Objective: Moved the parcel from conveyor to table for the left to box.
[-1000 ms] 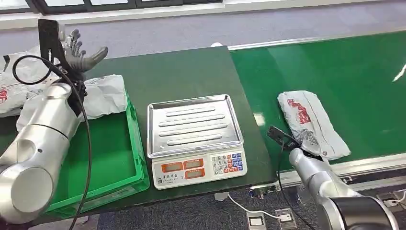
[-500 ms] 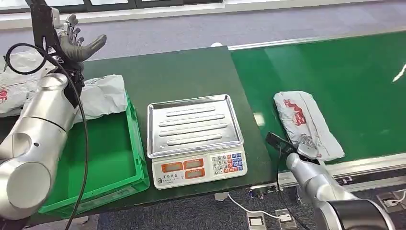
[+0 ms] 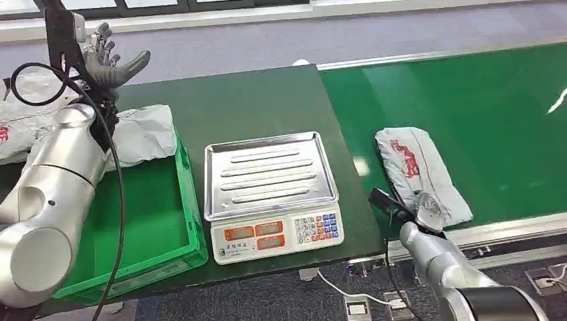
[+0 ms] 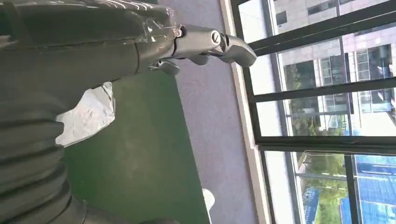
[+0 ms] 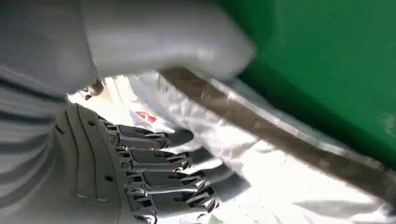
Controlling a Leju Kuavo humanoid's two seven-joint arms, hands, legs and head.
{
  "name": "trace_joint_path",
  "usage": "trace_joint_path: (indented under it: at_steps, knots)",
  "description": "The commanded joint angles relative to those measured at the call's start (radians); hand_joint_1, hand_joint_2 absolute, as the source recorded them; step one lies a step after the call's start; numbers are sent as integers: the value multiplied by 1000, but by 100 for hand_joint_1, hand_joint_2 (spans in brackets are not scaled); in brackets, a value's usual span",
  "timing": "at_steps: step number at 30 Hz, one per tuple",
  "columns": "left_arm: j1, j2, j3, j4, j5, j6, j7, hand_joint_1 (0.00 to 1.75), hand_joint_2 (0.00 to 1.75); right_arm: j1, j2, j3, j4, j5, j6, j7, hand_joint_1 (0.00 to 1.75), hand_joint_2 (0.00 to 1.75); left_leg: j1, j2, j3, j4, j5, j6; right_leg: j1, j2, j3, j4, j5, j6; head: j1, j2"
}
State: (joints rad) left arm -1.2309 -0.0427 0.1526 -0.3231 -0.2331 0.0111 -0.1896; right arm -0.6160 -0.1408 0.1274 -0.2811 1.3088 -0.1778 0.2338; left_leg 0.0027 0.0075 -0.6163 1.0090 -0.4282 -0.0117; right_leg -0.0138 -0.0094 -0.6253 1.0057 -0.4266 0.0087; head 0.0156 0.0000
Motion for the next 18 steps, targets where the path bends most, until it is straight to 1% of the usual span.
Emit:
trace_joint_path:
  at_steps: [1, 3, 5, 6, 7, 8, 9, 10, 11, 12, 13, 14, 15, 16, 17, 18]
  knots:
    - [-20, 11, -32, 54, 2, -2, 5, 0, 175, -8, 27, -63, 49, -4, 6, -6, 82, 175, 1, 0, 6, -2, -1, 0, 1, 2, 6, -3, -1, -1, 0, 0]
    - [-20, 11, -32, 54, 2, -2, 5, 0, 175, -8, 27, -63, 49, -4, 6, -6, 82, 175, 1, 0, 2, -1, -1, 0, 1, 0, 2, -1, 0, 0, 0, 0]
    - [-20, 11, -32, 54, 2, -2, 5, 0, 175, -8, 27, -63, 49, -4, 6, -6, 82, 175, 1, 0, 2, -1, -1, 0, 2, 1, 3, -1, -1, -1, 0, 0]
    - [-20, 10, -32, 53, 2, -1, 5, 0, 175, -9, 27, -59, 52, 2, 11, -6, 73, 175, 1, 0, 2, -1, -1, 0, 2, 1, 3, -1, -1, 0, 0, 0]
    - [-19, 10, -30, 53, 4, 1, 5, 0, 175, -9, 27, -60, 50, 1, 10, -8, 171, 175, 1, 0, 4, -1, -1, 0, 3, 1, 5, -2, -1, -1, 0, 0]
    - [-17, 11, -30, 53, 4, 1, 5, 0, 175, -7, 28, -61, 48, 2, 4, -13, 162, 175, 1, 0, 3, -1, -1, 0, 2, 1, 3, -2, -1, -1, 0, 0]
    - [-15, 12, -30, 53, 4, 1, 5, 0, 175, -7, 28, -61, 47, 3, 2, -14, 91, 175, 1, 0, 2, -1, -1, 0, 2, 1, 3, -1, 0, -1, 0, 0]
    - [-12, 13, -30, 53, 5, 0, 4, 0, 175, -6, 28, -63, 47, 4, 0, -16, 89, 175, 1, 0, 4, -2, -1, 0, 3, 1, 5, -3, 0, -1, 0, 0]
    - [-10, 14, -30, 53, 4, -1, 3, 0, 175, -6, 28, -64, 45, 6, -7, -19, 105, 175, 1, 0, 3, -1, -1, 0, 2, 1, 3, -2, -1, -1, 0, 0]
    - [-8, 15, -30, 52, 6, -2, 1, 0, 175, -7, 29, -71, 44, 8, -18, -29, 87, 175, 0, 0, 2, -1, -1, 0, 2, 1, 2, -1, 0, 0, 0, 0]
    - [-8, 16, -30, 53, 6, -4, 1, 0, 175, -10, 29, -73, 44, 8, -18, -28, 63, 175, 1, 0, 4, -2, -1, 0, 2, 2, 4, -2, -1, -1, 0, 0]
    - [-7, 16, -30, 53, 6, -5, 1, 0, 175, -13, 28, -69, 45, 13, -12, -28, 175, 175, 1, 0, 3, -1, -1, 0, 2, 1, 4, -2, 0, -1, 0, 0]
    - [-7, 15, -29, 52, 8, -4, 1, 0, 175, -15, 28, -71, 43, 14, -13, -30, 175, 175, 1, 0, 4, -1, -1, 0, 2, 1, 4, -2, -1, -1, 0, 0]
    - [-4, 15, -28, 52, 10, -6, 1, 0, 175, -18, 30, -78, 37, 12, -28, -44, 133, 175, 1, 0, 3, -1, -1, 0, 2, 1, 3, -1, 0, -1, 0, 0]
    - [-3, 15, -28, 52, 10, -7, 1, 0, 175, -20, 30, -77, 37, 14, -27, -43, 24, 175, 2, 0, 7, -3, -1, 0, 3, 2, 8, -5, 0, -1, 0, 0]
    - [1, 13, -29, 52, 11, -7, 0, 0, 175, -31, 30, -91, 37, 7, -34, -49, 0, 175, 1, 0, 2, -1, -1, 0, 2, 1, 3, -1, 0, -1, 0, 0]
